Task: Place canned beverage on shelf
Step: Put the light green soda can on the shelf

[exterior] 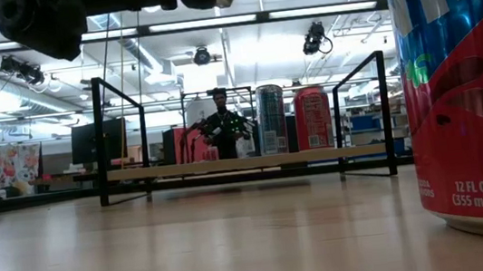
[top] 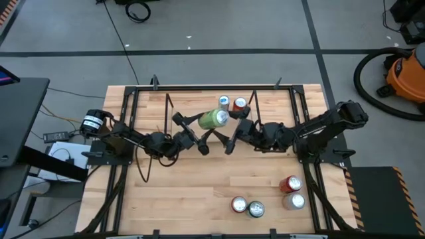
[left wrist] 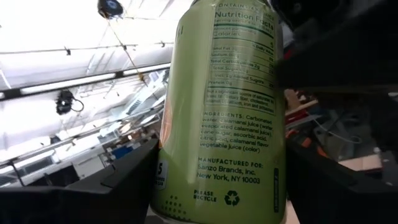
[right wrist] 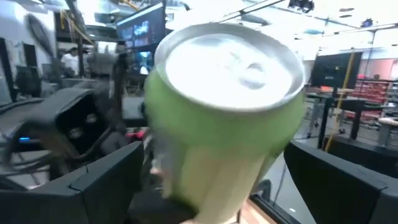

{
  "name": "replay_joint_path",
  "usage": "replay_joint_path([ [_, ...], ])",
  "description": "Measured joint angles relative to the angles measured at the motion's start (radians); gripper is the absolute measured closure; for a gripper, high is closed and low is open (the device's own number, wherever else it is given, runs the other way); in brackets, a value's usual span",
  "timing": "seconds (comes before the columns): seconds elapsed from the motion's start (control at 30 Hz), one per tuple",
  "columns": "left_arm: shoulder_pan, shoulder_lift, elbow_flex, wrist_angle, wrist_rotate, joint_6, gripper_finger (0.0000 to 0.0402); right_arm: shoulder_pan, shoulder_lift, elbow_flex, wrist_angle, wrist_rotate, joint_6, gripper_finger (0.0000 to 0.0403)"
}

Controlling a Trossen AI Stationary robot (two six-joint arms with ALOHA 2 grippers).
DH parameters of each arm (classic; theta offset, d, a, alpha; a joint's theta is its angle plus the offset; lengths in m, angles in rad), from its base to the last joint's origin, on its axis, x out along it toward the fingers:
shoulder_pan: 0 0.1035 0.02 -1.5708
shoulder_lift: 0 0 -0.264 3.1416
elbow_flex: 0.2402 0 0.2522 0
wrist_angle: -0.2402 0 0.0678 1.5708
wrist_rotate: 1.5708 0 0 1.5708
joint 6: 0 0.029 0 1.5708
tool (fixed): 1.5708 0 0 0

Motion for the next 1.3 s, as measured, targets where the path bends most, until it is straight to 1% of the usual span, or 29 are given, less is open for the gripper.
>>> replay_joint_path([
  [0.07,-0.003,0.0,0.0,-0.01,0.0,-0.027,0.0106,-0.016,0.0,0.0,0.008,-0.025,0.0,0.0006],
  [0.2,-0.008,0.0,0.0,-0.011,-0.004,-0.072,0.0106,-0.043,0.0,0.0,0.029,-0.112,0.001,0.0016],
  [0.37,-0.008,0.0,0.0,-0.011,0.0,-0.161,0.0106,-0.065,0.001,0.0,0.065,-0.139,-0.024,0.003],
  [0.53,-0.008,0.0,0.0,-0.012,-0.003,-0.215,0.0106,-0.09,0.0,0.0,0.095,-0.193,-0.022,0.0038],
  [0.73,-0.008,0.0,0.0,-0.015,-0.004,-0.222,0.0106,-0.108,0.001,0.0,0.101,-0.236,-0.008,0.0075],
  [0.83,-0.008,0.0,0.001,-0.029,-0.008,-0.227,0.0096,-0.11,0.001,0.0,0.1,-0.236,-0.008,0.0086],
  [1.03,-0.022,0.0,0.001,-0.06,-0.043,-0.227,0.0055,-0.11,0.001,-0.001,0.064,-0.208,-0.002,0.0082],
  [1.2,-0.052,-0.007,0.001,-0.071,-0.107,-0.121,0.0023,-0.113,0.002,-0.001,-0.014,-0.166,0.011,0.0082],
  [1.3,-0.075,-0.02,0.001,-0.095,-0.15,-0.072,0.0015,-0.114,0.002,-0.001,-0.041,-0.149,0.041,0.0082],
])
